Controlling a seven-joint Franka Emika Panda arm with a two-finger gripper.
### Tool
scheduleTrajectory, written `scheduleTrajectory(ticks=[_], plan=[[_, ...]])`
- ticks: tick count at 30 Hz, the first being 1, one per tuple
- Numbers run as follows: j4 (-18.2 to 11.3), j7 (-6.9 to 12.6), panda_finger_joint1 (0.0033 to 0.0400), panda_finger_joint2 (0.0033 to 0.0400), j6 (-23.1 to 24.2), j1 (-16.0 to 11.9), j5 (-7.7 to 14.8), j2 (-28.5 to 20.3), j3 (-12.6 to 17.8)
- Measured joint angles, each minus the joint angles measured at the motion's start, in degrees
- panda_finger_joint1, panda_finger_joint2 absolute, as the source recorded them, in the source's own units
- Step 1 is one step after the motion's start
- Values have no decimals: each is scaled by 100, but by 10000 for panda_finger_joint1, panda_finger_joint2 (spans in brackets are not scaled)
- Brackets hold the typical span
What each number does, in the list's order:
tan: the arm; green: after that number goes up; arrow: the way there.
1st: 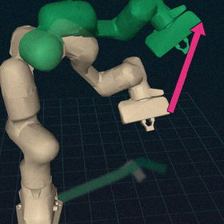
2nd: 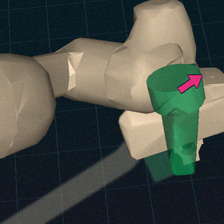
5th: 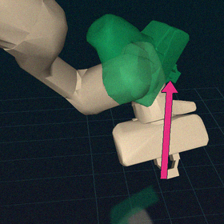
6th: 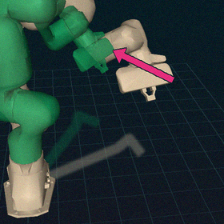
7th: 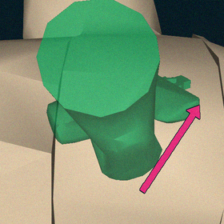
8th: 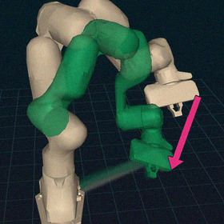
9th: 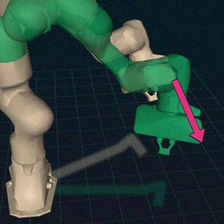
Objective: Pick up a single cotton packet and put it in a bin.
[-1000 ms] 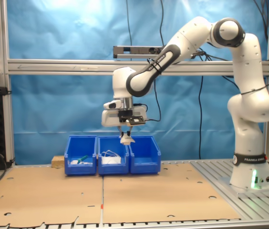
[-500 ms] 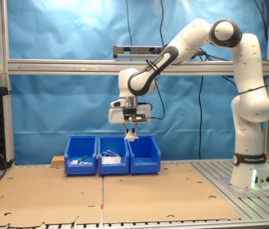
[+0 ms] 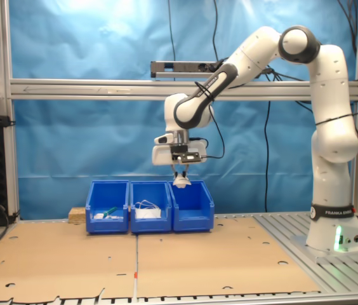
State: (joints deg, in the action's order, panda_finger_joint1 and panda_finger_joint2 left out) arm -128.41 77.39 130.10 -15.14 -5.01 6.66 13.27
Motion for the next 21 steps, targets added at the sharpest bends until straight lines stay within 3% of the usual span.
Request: scheduleTrajectory(ticks=[8,21], plan=[[-61,423,80,80,0,-267,0,0,-107],[-89,1039,80,80,0,-398,0,0,-113]])
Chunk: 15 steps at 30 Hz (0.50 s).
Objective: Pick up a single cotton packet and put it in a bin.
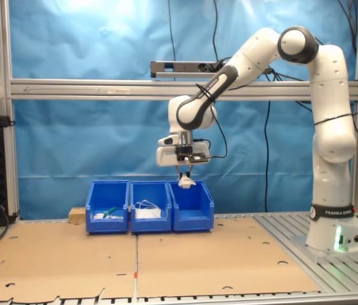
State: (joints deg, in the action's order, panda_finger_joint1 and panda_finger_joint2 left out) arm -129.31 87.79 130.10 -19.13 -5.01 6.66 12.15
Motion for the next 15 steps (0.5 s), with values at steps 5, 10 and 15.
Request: scheduleTrajectory(ticks=[5,10,15], plan=[[0,192,80,80,0,-7,0,0,0],[0,339,80,80,0,-14,0,0,0],[0,466,80,80,0,-16,0,0,0]])
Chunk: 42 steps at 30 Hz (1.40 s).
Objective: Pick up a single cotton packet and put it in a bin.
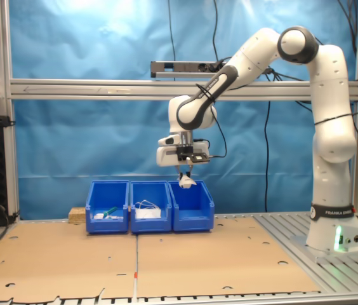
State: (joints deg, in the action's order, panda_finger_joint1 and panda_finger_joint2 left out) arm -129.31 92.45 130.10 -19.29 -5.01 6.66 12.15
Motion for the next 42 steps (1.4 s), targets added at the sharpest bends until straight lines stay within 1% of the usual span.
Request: scheduleTrajectory(ticks=[15,42], plan=[[0,278,80,80,0,-4,0,0,0],[0,498,80,80,0,-20,0,0,7]])
